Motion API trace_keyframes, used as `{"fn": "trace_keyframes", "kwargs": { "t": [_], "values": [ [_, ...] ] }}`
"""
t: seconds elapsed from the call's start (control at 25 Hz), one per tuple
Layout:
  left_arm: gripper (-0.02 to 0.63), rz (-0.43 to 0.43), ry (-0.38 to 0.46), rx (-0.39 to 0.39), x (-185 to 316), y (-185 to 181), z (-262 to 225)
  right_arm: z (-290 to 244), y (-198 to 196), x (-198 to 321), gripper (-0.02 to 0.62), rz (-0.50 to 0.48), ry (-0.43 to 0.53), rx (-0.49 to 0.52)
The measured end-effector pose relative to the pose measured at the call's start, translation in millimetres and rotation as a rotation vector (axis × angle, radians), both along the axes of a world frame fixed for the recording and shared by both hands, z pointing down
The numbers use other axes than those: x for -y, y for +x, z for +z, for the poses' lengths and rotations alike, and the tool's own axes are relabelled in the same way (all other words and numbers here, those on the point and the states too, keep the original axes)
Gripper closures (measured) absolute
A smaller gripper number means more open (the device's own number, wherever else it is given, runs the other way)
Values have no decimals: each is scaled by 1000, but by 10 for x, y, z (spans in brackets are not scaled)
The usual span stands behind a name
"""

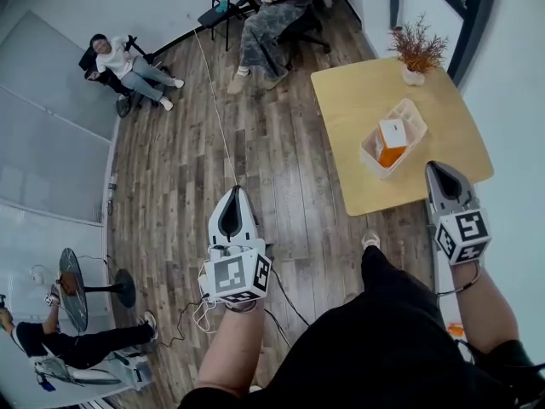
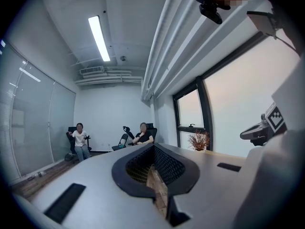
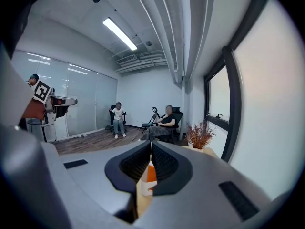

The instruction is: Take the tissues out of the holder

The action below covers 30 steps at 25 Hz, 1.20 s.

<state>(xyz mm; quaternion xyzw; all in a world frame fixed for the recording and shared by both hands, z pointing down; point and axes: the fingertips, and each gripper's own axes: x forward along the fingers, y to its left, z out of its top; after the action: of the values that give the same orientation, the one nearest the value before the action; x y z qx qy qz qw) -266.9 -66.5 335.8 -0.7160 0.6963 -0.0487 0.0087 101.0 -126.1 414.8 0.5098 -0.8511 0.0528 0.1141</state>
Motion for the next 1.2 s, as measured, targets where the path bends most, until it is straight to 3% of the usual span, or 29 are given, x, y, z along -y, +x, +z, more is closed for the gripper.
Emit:
{"fn": "trace_keyframes", "kwargs": {
  "t": [0.48, 0.88, 1.2],
  "values": [
    [601, -15, -36, 35, 1305, 374, -66, 217, 6, 1074, 589, -51, -50, 27],
    [601, 9, -102, 49, 1892, 521, 204, 432, -183, 1397, 586, -64, -81, 37],
    [601, 108, -144, 54, 2281, 587, 593, 759, -285, 1479, 438, 13, -106, 2]
  ]
}}
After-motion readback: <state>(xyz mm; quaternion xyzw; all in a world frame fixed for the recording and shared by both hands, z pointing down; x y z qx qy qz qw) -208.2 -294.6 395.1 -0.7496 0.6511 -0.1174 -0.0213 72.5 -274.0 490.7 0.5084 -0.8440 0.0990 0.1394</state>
